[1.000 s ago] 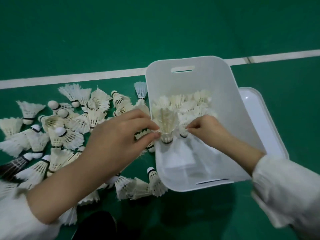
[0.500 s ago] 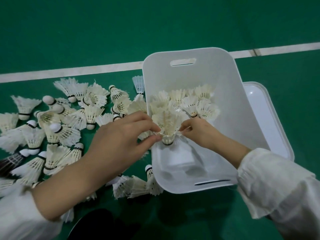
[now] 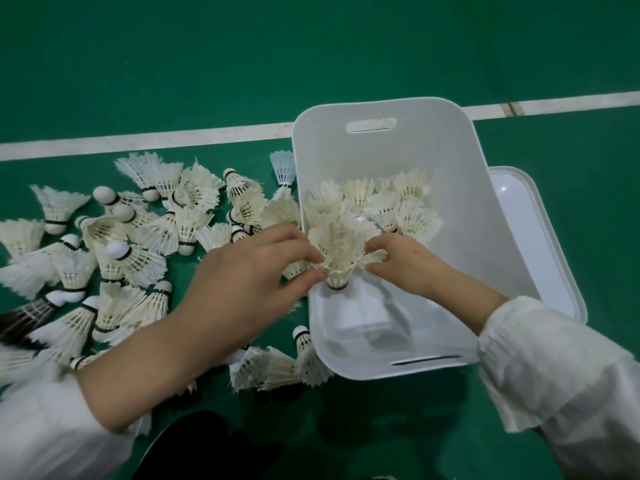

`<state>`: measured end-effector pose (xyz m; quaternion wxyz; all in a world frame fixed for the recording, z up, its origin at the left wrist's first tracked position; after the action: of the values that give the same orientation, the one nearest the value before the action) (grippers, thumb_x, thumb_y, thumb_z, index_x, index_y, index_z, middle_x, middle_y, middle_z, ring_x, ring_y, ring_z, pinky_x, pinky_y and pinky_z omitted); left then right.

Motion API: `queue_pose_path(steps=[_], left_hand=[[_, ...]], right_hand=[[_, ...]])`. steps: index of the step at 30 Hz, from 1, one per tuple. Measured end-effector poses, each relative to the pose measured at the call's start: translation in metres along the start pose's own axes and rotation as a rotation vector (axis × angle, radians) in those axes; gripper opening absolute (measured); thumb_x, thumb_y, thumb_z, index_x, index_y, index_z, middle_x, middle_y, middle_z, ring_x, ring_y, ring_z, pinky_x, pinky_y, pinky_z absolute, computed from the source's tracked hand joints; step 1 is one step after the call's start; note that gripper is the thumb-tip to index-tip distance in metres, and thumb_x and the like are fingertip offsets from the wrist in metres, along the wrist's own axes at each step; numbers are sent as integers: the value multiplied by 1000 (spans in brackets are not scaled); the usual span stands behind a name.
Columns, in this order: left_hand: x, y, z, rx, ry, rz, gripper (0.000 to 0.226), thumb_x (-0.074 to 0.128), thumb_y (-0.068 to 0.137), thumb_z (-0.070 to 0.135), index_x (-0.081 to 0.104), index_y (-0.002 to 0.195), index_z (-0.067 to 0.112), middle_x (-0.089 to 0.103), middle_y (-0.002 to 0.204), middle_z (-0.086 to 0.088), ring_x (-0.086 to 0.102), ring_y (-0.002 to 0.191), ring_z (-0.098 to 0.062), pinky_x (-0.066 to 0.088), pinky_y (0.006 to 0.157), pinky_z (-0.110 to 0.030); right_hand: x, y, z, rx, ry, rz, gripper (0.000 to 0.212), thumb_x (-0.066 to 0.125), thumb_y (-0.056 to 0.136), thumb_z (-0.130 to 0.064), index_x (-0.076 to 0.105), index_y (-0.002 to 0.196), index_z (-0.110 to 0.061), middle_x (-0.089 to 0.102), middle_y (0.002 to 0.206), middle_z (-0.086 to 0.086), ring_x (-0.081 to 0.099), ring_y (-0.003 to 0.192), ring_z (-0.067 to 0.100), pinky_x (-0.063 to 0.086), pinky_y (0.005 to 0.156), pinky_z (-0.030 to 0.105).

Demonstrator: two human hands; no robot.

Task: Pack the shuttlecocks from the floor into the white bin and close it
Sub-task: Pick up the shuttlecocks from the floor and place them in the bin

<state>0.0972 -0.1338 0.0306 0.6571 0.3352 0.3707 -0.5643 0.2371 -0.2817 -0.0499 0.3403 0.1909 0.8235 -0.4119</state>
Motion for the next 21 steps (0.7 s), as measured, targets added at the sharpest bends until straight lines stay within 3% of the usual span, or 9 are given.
queue_pose_path(steps=[5,9,11,13,15,17,21], left_hand=[[1,4,1,-17,-13,11,37,38,80,59,66,93,39,57,97,24,58,77,-2,48,55,-27],[-1,7,6,6,-22,21,36,38,81,57,66,93,37,58,96,23,58,78,-2,47,54,-27],[-2,8,9,23,-23,25,36,39,81,57,66,93,37,58,96,22,58,78,-2,48,54,-28],[-2,9,11,30,-13,24,35,39,81,56,66,93,37,58,95,22,58,77,-3,47,53,-27],[-2,7,14,36,0,19,35,39,81,56,66,93,37,59,95,21,59,74,-4,44,49,-23],[-2,6,17,38,21,-1,35,40,82,56,64,99,38,59,98,21,59,71,-3,38,49,-16],[-8,5,18,-68,-53,-34,46,33,83,63,42,123,41,47,106,28,49,62,7,35,54,-11]], right_hand=[[-22,-16,7,2,-58,96,33,56,89,-16,57,122,-20,54,131,0,54,115,18,40,92,27],[-51,-47,-6,-135,254,336,32,57,88,-14,55,115,-32,61,100,-8,61,83,11,49,72,25],[-55,-67,-22,-245,358,236,46,62,86,-14,48,120,-41,61,91,-8,59,76,9,49,69,20],[-47,-78,-35,-309,307,81,50,65,84,-18,48,122,-45,62,89,-8,58,76,8,47,70,14],[-36,-78,-42,-330,195,35,30,65,84,-24,60,111,-35,64,91,-8,56,79,6,45,71,13],[-31,-74,-43,-319,141,100,13,65,84,-23,67,97,-26,64,90,-7,56,77,6,43,70,15],[-48,-60,-22,-157,153,295,12,64,85,-21,69,96,-23,61,77,-12,53,66,-2,41,66,22]])
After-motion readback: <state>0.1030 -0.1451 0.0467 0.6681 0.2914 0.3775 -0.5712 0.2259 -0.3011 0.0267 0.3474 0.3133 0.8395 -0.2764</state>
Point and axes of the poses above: each hand's wrist, its own y-axis towards the middle knuckle, its own x-axis out of the palm, z = x × y, the point moved 3 cm from there along y, towards the middle knuckle
